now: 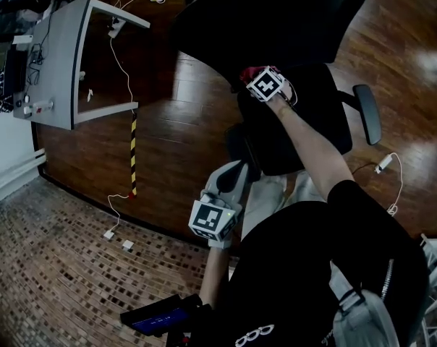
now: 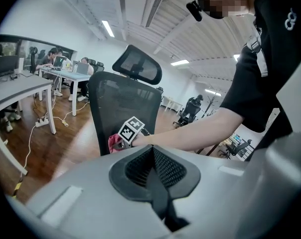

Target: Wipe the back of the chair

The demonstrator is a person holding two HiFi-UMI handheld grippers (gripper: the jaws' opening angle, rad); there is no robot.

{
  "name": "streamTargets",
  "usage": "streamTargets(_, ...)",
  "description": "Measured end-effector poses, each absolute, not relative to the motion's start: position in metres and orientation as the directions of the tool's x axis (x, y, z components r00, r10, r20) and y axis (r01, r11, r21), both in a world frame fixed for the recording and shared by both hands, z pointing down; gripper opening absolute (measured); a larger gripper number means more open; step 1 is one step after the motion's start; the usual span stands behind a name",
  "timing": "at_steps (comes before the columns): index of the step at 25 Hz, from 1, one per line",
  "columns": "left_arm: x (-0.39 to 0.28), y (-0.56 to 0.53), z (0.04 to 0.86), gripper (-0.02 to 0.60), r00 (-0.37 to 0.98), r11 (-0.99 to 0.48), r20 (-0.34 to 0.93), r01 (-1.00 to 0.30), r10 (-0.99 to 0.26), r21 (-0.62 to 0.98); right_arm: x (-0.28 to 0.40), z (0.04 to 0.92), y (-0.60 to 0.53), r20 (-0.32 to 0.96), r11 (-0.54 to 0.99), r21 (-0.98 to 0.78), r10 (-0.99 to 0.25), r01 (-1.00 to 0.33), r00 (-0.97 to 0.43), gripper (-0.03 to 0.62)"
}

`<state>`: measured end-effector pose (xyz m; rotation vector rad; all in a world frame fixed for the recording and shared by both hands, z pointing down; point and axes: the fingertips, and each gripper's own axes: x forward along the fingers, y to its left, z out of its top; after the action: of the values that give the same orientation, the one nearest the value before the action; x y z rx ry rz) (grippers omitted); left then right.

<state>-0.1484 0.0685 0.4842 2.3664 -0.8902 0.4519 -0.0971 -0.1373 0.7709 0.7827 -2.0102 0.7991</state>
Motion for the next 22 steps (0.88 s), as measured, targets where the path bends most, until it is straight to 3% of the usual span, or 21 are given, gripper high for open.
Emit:
streamTargets(14, -0.149, 0.076, 0.490, -0.011, 0.733, -0.625, 0.512, -0.666, -0.448, 0.406, -0.135, 0.804, -0.116, 0.839, 0.648, -0.333, -0.128, -0.685, -0.529, 0.049)
streamTargets(22, -0.105, 0.078, 0.498, -0.011, 0.756, -0.650, 0.520, -0.632, -0.398, 0.422, -0.075, 0.817, -0.121, 0.851, 0.613, -0.318, -0.153, -0.724, -0.503, 0.051)
